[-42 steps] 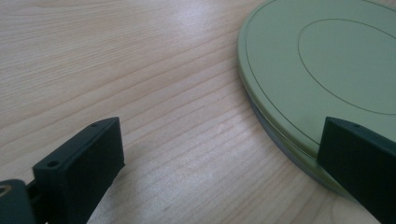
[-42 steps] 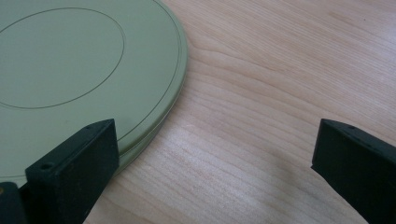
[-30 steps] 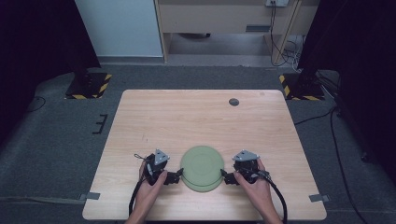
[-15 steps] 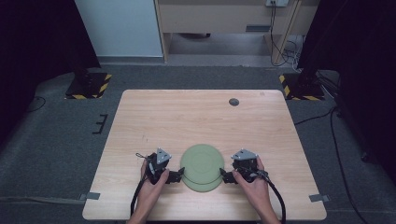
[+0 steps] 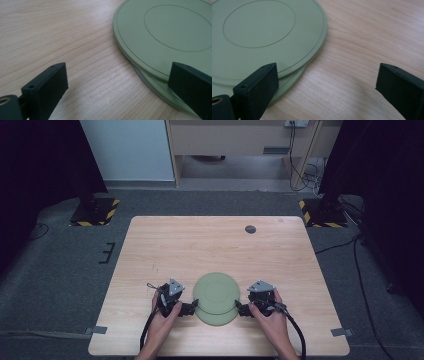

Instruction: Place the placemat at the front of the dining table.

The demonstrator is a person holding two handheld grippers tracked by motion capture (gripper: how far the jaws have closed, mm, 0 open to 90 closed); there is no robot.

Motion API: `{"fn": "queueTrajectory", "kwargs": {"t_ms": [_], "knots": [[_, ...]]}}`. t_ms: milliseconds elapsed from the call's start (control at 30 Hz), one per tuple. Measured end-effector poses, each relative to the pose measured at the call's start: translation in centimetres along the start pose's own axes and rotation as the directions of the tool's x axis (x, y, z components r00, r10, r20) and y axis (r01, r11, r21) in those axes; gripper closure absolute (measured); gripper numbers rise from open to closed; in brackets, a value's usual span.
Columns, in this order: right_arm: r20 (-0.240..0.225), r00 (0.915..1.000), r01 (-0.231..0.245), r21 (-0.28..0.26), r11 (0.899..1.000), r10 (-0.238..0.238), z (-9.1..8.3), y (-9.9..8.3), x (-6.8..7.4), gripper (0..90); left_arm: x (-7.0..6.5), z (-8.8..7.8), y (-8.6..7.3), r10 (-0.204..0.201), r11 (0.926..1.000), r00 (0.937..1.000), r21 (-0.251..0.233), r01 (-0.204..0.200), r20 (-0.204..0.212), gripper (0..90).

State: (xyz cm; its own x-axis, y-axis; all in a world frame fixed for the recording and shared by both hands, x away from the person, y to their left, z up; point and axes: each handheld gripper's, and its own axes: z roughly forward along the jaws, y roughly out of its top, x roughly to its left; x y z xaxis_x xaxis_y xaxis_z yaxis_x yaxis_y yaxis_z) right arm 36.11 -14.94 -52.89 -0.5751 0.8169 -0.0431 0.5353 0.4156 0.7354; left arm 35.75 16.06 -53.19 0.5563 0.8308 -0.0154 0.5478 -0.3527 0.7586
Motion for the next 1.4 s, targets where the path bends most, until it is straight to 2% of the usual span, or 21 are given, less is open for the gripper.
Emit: {"fn": "queueTrajectory", "kwargs": {"t_ms": [167,233,467,600,800,1000,1167,1300,1367,1400], "knots": [[0.008,0.9999,0.015,-0.006,1.000,-0.015,0.0,0.1,0.2,3.2,0.2,0.2,0.1,-0.008,1.0000,1.0000,0.005,0.008,0.006,0.1],[0.010,0.9999,-0.007,-0.003,1.000,0.007,0.2,0.1,0.0,2.2,0.3,0.4,0.2,-0.017,0.9998,0.9998,0.001,0.017,0.002,0.1],[0.030,0.9993,-0.024,-0.014,1.000,0.024,0.6,0.3,-0.3,1.5,0.3,0.6,0.3,-0.023,0.9997,0.9996,-0.008,0.023,-0.016,0.1],[0.031,0.9994,-0.011,-0.018,1.000,0.011,0.4,0.2,-0.2,4.8,0.2,0.5,0.3,-0.021,0.9998,0.9997,-0.007,0.021,-0.011,1.8],[0.012,0.9999,0.010,-0.016,1.000,-0.010,0.2,0.2,0.4,4.4,0.0,0.5,0.2,-0.010,0.9999,0.9999,0.003,0.010,-0.013,0.8],[0.015,0.9999,-0.008,-0.016,1.000,0.009,0.5,0.3,0.1,1.5,0.0,0.7,0.4,-0.015,0.9999,0.9997,-0.001,0.015,-0.020,0.1],[0.016,0.9998,-0.011,-0.013,1.000,0.011,0.5,0.4,0.1,4.4,0.0,0.6,0.3,-0.020,0.9998,0.9997,0.001,0.020,-0.015,1.9],[-0.013,0.9995,-0.027,-0.015,1.000,0.027,-0.3,0.8,0.0,5.4,0.2,0.2,0.2,-0.041,0.9992,0.9992,-0.002,0.041,-0.004,1.9],[-0.030,0.9989,-0.035,0.005,0.999,0.036,-0.5,1.0,-0.1,5.3,0.3,-0.1,0.3,-0.047,0.9989,0.9989,-0.006,0.047,-0.001,1.9],[-0.031,0.9994,-0.013,0.019,1.000,0.013,-0.5,1.2,-0.2,5.2,0.3,-0.1,0.3,-0.049,0.9988,0.9988,-0.008,0.049,0.000,2.0]]}}
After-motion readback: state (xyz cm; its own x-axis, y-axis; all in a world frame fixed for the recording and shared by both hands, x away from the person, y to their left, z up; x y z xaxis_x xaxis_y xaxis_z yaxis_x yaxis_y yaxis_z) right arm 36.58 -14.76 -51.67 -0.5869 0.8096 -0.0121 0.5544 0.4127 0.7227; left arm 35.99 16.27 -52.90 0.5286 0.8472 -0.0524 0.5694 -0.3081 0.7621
